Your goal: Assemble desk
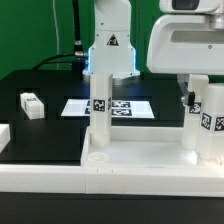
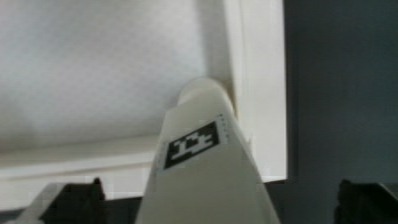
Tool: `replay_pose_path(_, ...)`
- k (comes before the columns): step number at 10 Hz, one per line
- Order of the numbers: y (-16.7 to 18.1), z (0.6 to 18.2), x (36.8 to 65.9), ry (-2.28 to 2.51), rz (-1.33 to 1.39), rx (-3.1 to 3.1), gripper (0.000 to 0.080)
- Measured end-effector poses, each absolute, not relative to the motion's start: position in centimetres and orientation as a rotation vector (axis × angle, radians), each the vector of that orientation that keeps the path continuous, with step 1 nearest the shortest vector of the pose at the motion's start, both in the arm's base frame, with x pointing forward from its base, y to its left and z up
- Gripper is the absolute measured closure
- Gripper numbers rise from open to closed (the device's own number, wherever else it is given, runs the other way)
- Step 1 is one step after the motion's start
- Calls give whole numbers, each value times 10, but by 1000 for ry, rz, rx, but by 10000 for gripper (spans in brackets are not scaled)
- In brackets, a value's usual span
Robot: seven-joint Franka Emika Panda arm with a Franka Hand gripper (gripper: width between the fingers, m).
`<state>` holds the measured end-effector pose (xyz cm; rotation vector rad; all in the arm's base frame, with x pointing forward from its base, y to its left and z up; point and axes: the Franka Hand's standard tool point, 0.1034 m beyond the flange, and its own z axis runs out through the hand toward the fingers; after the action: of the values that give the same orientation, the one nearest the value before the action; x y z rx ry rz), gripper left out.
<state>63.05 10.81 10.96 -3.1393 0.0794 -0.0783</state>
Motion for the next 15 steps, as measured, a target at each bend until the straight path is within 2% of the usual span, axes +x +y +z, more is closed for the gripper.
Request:
replay_pose_path(2,107,110,631,-82,-81,-3143,150)
replay_pose_path(4,106,110,631,-79,-81,-3144,402)
replay_pose_path(5,106,110,631,-79,-81,-3144,402)
replay_pose_path(6,106,110,631,-56,-81,-3143,511)
replay_pose_path(9,106,110,631,26,-81,-3142,511)
replay_pose_path(15,107,109,631,622,-79,-3068,509)
